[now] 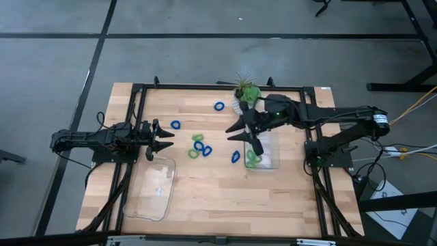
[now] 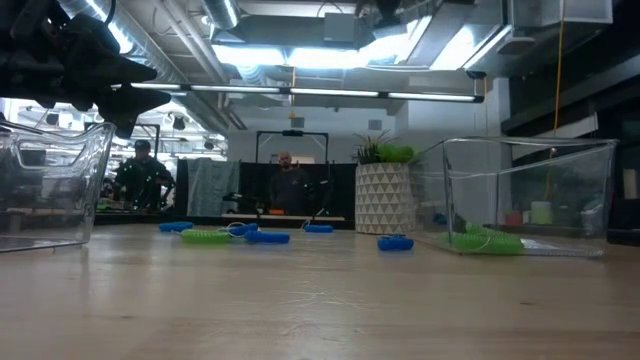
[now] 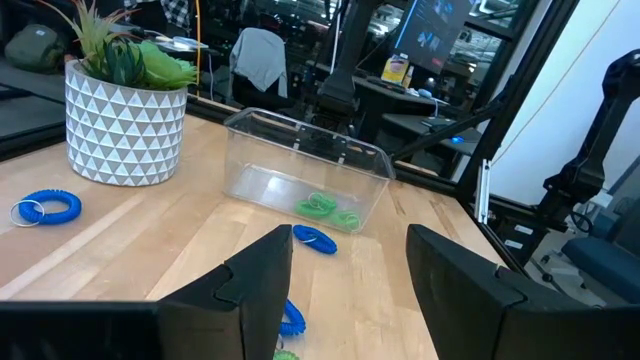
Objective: Sort spring keychains
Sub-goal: Put the blue spring keychain into the bottom transparent bin
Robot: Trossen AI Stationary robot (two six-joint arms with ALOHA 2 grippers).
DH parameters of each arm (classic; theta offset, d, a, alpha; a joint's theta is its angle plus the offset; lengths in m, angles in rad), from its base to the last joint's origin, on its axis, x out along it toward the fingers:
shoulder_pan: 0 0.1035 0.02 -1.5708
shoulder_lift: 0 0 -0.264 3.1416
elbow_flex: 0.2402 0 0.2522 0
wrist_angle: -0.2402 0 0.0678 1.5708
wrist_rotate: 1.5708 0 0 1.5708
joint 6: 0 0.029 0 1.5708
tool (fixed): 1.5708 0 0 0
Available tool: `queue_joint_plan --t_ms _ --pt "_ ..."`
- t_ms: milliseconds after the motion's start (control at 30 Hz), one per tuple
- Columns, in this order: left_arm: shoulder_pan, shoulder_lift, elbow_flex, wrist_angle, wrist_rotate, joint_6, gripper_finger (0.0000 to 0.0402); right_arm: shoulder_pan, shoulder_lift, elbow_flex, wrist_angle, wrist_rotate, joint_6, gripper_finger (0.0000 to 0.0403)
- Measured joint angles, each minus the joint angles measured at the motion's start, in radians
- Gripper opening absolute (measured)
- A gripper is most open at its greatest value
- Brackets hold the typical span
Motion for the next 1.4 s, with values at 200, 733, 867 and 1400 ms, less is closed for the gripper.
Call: queue_joint_plan --t_ms 200,733,867,1400 --pt "0.0 0.0 0.0 0.0 0.0 0.0 0.0194 -0.01 0.02 0.001 0.047 0.102 -0.161 0.0127" --pt "0.0 0.0 0.0 0.0 0.0 0.0 0.0194 -0.16 0.181 0.001 0.123 0.12 -0.112 0.0126" --pt "0.0 0.0 0.0 0.002 -0.014 0.0 0.0194 -0.159 0.192 0.001 0.11 0.178 -0.094 0.0126" --pt "0.0 0.0 -0.001 0.207 -0.094 -0.485 0.0194 -0.139 0.192 0.146 0.017 0.503 0.242 0.0126"
